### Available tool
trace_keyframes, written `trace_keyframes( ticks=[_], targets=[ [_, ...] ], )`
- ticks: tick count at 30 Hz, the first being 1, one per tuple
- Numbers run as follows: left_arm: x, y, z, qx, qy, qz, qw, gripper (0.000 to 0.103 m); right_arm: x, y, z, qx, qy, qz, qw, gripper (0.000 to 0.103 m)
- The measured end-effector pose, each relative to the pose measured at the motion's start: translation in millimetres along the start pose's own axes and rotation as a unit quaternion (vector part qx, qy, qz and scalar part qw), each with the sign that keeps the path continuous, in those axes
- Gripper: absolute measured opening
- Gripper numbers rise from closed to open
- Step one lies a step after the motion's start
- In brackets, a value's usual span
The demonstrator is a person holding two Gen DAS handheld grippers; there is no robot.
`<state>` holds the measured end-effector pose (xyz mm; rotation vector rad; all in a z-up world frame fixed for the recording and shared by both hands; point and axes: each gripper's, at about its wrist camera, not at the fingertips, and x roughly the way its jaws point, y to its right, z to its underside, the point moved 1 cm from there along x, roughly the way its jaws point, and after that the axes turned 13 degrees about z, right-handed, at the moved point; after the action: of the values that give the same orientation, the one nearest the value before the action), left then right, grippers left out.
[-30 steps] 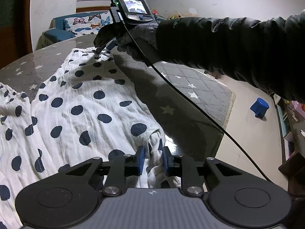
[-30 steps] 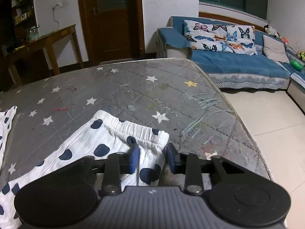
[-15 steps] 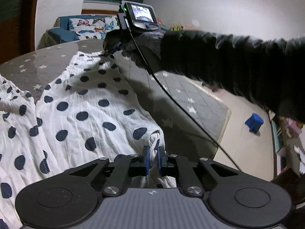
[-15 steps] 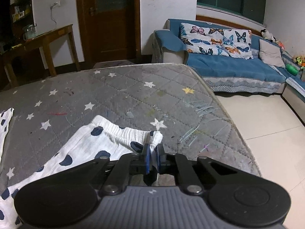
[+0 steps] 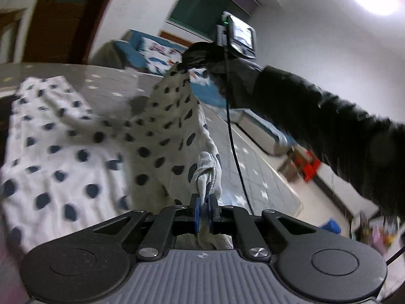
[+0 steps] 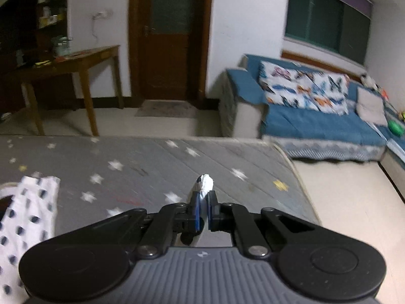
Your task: Fold clothes
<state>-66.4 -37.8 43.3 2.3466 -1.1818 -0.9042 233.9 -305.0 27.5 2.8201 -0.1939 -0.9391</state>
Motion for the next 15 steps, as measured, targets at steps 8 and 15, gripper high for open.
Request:
trace_keyframes(
  ticks=[8,15],
  targets=[
    [-63,-20,12,-0.078,0.082,-0.031,0.9931,0.007,-19,-105,-39,-0.049,0.032,-0.051,0.997,0.005],
    [-94,-38,24,-0.131,0.116,-0.063,0.9825,0.006,-20,-205,-51,-0.096,0.040,-0.094,0.990,0.005]
  ],
)
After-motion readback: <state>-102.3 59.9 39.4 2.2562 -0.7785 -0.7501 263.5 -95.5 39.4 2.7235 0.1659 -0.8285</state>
